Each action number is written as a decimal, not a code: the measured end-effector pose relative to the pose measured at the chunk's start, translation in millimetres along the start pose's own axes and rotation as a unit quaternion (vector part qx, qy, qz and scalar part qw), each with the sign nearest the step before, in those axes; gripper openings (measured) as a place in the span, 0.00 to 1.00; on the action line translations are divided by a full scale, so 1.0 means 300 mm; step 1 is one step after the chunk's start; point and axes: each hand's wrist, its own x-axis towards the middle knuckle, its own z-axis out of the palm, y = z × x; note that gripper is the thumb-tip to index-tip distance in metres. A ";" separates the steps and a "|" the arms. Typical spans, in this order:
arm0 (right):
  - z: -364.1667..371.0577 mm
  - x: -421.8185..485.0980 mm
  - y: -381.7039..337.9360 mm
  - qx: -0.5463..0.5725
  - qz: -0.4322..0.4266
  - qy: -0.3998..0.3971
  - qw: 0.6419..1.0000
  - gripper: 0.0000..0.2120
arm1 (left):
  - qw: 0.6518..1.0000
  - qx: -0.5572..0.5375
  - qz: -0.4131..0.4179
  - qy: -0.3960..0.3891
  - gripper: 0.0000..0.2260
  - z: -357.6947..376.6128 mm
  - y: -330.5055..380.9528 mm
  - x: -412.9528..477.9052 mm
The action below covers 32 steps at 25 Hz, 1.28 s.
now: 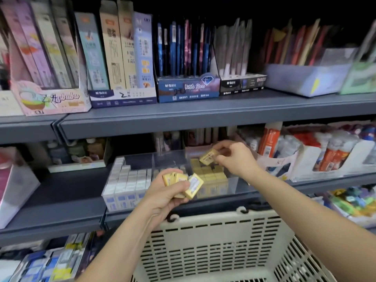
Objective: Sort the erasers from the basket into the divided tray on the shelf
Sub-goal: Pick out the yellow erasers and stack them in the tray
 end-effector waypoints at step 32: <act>0.009 -0.062 -0.092 0.220 0.079 -0.249 0.940 0.07 | 0.998 -0.037 0.030 -0.038 0.20 -0.056 0.003 0.010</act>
